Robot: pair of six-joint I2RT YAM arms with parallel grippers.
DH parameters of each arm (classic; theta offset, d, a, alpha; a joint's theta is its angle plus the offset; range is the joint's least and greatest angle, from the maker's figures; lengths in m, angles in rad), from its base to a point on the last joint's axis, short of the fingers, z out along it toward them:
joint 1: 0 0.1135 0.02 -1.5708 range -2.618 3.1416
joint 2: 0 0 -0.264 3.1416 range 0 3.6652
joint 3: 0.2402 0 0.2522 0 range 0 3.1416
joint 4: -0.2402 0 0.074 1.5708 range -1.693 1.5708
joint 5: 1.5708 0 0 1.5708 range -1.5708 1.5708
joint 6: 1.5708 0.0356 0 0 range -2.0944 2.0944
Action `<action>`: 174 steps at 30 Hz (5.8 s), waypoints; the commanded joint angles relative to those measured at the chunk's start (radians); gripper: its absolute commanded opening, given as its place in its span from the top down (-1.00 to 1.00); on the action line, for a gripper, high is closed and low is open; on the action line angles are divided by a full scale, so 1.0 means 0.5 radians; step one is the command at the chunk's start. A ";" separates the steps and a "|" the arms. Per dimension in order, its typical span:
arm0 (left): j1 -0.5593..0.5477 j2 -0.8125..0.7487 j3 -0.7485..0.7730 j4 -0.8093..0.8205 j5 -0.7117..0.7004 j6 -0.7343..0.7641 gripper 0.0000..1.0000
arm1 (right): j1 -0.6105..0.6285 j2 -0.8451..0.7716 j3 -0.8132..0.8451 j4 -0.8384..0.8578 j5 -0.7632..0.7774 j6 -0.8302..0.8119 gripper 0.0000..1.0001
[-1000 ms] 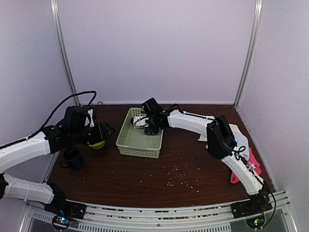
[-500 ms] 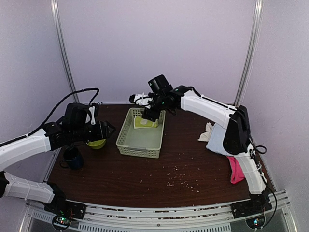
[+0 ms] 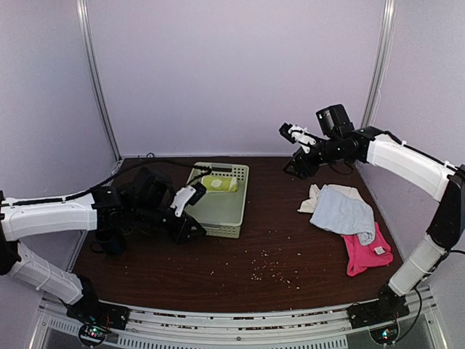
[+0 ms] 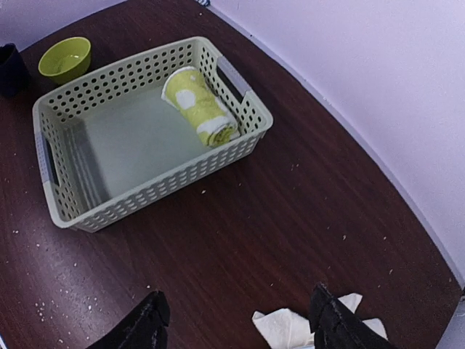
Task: Roll the towels
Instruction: Move the bin to the corner of the board, then pick up the towel from the towel pile.
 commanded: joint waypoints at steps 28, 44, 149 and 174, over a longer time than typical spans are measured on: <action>-0.206 1.803 1.673 -0.554 -0.774 0.304 1.00 | -0.306 -0.747 -1.281 0.808 -0.166 0.048 -0.32; -0.271 1.492 1.210 -0.678 -0.700 0.395 1.00 | -0.306 -0.672 -1.262 0.798 -0.183 0.022 -0.33; -0.125 0.746 0.197 0.475 -0.691 0.281 0.05 | -0.493 0.442 -0.480 0.046 0.726 0.117 0.14; -0.129 0.796 0.226 0.490 -0.703 0.287 0.05 | -0.476 -0.111 -0.167 -0.452 -0.142 0.034 1.00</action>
